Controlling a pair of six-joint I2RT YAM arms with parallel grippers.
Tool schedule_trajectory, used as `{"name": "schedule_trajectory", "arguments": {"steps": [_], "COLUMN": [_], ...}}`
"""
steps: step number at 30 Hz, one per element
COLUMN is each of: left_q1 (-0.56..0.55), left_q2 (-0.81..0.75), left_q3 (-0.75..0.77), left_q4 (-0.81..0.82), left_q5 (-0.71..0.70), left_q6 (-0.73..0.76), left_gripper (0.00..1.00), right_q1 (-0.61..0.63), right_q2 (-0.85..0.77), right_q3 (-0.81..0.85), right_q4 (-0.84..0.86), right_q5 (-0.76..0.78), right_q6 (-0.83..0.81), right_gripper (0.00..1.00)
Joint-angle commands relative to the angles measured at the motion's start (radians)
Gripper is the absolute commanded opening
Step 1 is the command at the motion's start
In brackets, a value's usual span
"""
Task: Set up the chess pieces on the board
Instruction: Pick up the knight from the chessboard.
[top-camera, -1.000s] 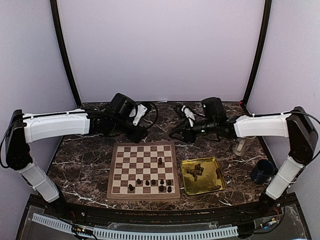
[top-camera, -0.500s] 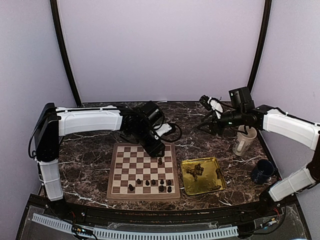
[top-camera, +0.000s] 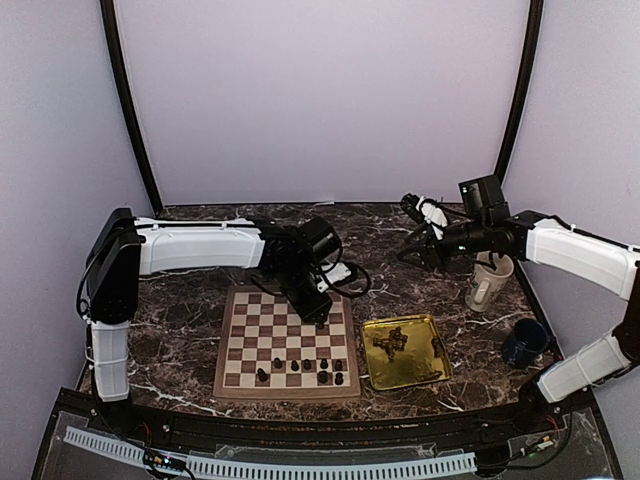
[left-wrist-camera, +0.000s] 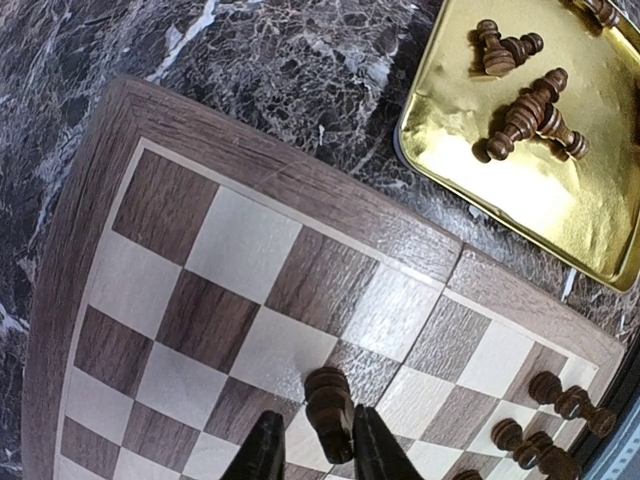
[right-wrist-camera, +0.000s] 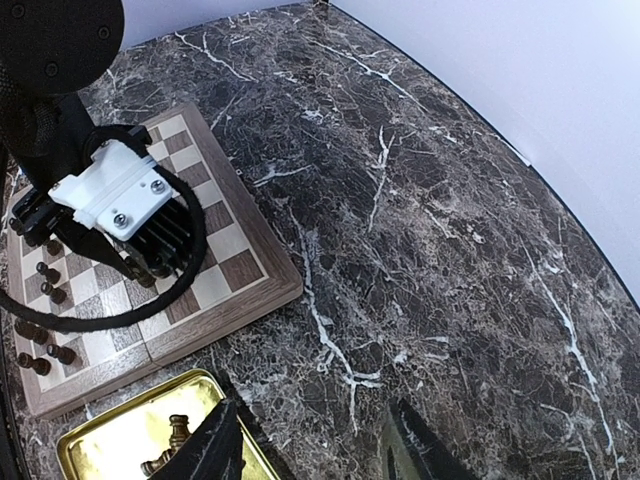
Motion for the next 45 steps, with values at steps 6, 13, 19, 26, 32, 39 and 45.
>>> {"name": "schedule_trajectory", "arguments": {"steps": [6,13,19,26,32,39,45], "left_q1": [0.001,0.001,0.001,0.001,0.001,0.001,0.001], "left_q2": [0.018,0.014,0.024,0.025,0.03,-0.017,-0.137], "left_q3": [0.053,0.064,0.049,0.05,0.044,0.037,-0.041], "left_q4": [-0.085,-0.141,-0.13,-0.139,-0.139,-0.188,-0.224], "left_q5": [-0.005,0.038,0.026,0.022,0.024,0.007,-0.069], "left_q6": [0.013,0.017,0.012,0.012,0.014,0.0,-0.033], "left_gripper": [0.13,0.08,0.16,0.15,0.09,0.04,0.04], "right_q1": [-0.001,-0.002,-0.002,-0.001,-0.001,-0.001,-0.001], "right_q2": [0.01,0.022,0.027,0.027,0.03,0.029,0.029], "right_q3": [-0.018,-0.018,-0.016,-0.016,-0.016,-0.016,-0.016], "right_q4": [0.008,0.008,0.005,0.003,0.002,-0.001,-0.005], "right_q5": [0.002,-0.003,-0.005,-0.007,-0.008,-0.011,-0.013], "right_q6": [-0.021,-0.023,-0.025,-0.028,-0.031,-0.034,-0.04], "right_gripper": [0.48,0.48,0.48,0.48,0.48,0.48,0.48]}}
